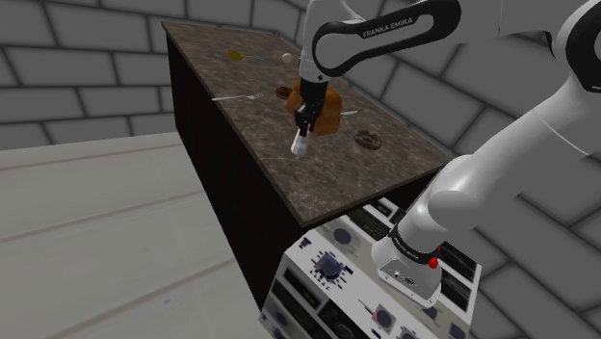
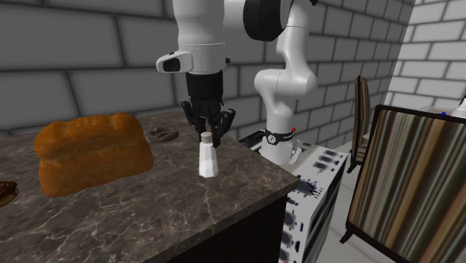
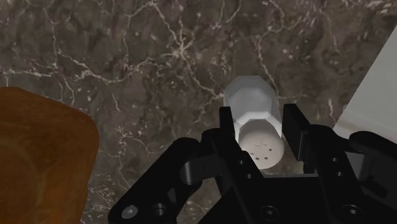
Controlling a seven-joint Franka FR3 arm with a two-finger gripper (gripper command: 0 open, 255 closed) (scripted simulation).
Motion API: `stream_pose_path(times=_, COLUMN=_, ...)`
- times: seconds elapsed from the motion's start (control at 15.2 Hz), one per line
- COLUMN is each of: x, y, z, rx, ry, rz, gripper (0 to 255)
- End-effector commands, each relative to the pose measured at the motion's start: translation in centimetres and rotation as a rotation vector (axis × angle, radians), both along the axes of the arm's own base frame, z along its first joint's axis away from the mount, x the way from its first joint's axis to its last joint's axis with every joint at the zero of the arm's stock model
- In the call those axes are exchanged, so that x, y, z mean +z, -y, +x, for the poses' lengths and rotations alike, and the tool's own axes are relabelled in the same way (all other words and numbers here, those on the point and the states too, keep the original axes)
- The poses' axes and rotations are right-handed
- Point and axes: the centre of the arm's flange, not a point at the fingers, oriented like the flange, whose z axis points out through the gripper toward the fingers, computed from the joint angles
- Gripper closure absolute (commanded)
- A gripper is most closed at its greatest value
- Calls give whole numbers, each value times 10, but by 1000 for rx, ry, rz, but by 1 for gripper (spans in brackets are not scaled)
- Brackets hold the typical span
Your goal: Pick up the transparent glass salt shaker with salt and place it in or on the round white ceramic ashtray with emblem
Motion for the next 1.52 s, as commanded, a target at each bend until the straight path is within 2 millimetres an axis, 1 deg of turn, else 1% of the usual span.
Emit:
stream_pose_path(times=0.0, x=11, y=0, z=0, rx=0, ry=0, rz=0, gripper=255)
stream_pose_path(times=0.59, x=59, y=0, z=0, rx=0, ry=0, rz=0, gripper=255)
stream_pose_path(times=0.66, x=60, y=0, z=0, rx=0, ry=0, rz=0, gripper=255)
stream_pose_path(times=1.45, x=76, y=153, z=-36, rx=0, ry=0, rz=0, gripper=255)
